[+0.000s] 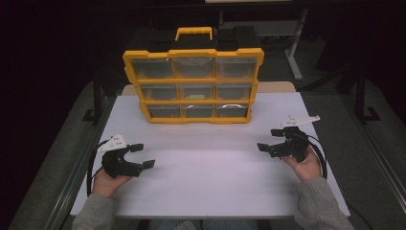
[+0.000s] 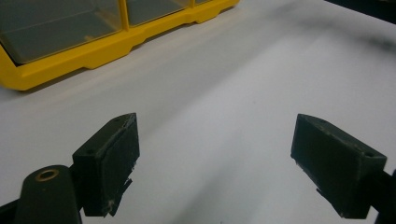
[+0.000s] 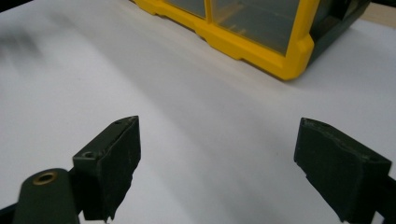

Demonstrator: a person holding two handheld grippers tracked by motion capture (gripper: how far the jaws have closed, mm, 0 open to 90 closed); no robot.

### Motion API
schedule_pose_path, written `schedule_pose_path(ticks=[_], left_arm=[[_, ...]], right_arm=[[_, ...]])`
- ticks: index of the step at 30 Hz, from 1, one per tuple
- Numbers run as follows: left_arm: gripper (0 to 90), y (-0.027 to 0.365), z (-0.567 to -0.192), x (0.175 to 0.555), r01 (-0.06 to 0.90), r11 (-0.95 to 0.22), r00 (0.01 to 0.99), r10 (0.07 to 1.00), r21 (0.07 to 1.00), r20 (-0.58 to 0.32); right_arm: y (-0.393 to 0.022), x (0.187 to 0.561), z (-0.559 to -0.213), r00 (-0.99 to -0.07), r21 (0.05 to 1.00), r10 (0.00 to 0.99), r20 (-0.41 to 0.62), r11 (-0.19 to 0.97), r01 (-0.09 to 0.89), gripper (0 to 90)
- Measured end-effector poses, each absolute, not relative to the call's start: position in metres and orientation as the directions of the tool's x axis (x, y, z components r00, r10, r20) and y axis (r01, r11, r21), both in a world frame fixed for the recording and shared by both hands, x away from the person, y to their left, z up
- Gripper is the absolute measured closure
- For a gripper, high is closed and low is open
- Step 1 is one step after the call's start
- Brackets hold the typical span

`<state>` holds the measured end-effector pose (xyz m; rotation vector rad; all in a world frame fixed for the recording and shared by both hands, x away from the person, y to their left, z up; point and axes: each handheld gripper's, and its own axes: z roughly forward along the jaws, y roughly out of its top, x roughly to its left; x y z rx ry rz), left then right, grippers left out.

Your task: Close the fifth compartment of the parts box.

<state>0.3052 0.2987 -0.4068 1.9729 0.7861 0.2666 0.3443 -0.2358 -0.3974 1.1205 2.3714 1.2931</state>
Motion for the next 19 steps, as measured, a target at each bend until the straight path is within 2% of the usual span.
schedule_pose_path(ticks=[10, 19], left_arm=[[15.5, 0.295, -0.414, 0.306, 0.428, -0.332, 0.769, 0.622, 0.841, -0.145], [15.6, 0.294, -0.420, 0.308, 0.430, -0.358, 0.777, 0.614, 0.829, -0.137]], right_arm=[[-0.250, 0.330, -0.423, -0.658, 0.793, 0.732, 0.174, 0.292, 0.535, 13.6], [-0.250, 0.323, -0.420, -0.667, 0.799, 0.731, 0.146, 0.311, 0.515, 13.6]])
